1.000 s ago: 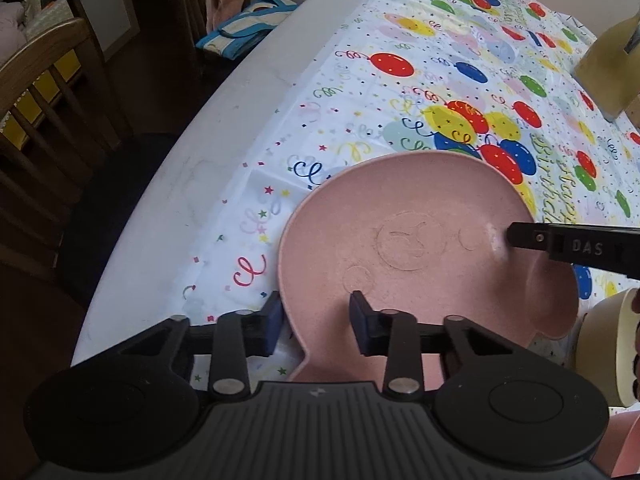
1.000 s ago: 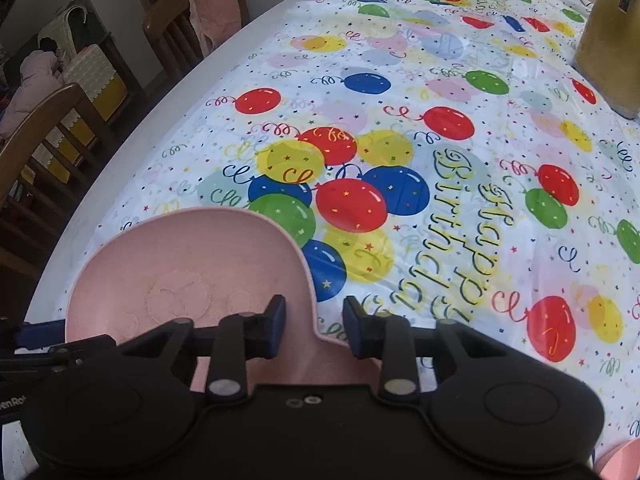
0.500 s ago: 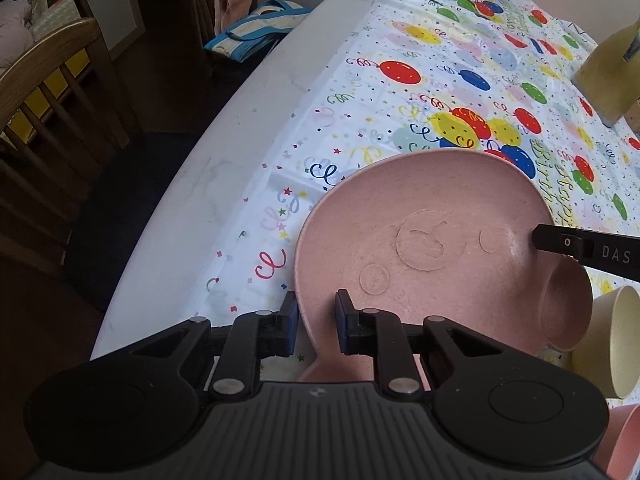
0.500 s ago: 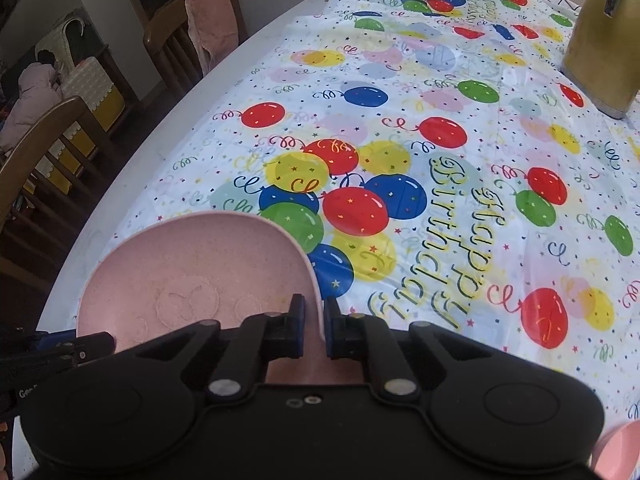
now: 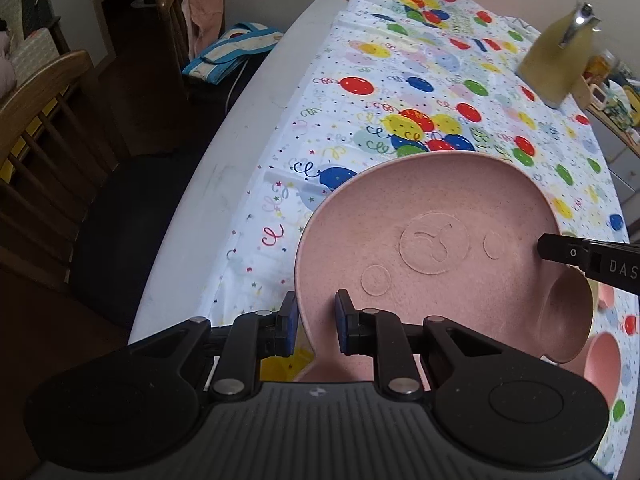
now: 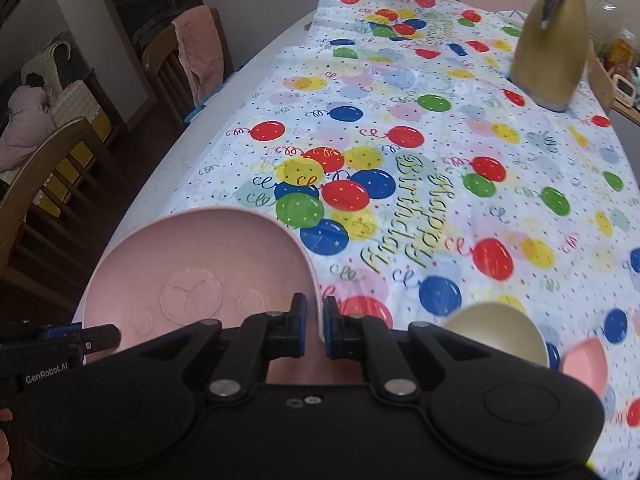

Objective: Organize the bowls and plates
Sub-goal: 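Carry the pink bear-shaped plate over the stacked white plates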

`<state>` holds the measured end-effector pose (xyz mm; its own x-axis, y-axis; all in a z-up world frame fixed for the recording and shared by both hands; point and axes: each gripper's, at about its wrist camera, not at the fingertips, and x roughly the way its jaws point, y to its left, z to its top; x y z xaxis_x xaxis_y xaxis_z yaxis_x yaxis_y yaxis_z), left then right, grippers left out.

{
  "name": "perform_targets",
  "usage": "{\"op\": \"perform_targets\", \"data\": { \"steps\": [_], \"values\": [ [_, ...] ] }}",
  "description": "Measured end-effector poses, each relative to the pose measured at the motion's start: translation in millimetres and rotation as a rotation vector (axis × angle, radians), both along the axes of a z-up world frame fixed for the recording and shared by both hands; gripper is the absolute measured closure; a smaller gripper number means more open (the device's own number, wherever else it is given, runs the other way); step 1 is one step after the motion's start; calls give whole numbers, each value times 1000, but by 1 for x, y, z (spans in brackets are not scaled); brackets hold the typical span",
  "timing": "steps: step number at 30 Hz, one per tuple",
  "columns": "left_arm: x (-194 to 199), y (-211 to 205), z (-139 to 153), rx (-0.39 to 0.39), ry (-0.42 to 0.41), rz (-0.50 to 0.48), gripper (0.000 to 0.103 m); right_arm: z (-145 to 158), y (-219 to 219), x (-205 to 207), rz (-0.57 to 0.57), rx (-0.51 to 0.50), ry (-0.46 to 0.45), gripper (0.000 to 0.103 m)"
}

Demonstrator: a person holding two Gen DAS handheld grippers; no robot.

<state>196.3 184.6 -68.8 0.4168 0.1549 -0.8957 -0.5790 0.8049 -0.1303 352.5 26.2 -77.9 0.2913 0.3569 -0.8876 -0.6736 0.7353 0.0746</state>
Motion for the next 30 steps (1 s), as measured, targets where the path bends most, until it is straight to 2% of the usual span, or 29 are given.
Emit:
{"op": "perform_targets", "data": {
  "steps": [6,17,30],
  "values": [
    [-30,-20,14,5,-3,-69,85,21,-27,-38,-52,8,-13,95],
    [-79,-63,23,-11,6,-200,85,38,-85,-106,-157,9,4,95],
    [-116,-103,7,-23,52,-299,85,29,-146,-167,-274,22,55,95]
  ]
}}
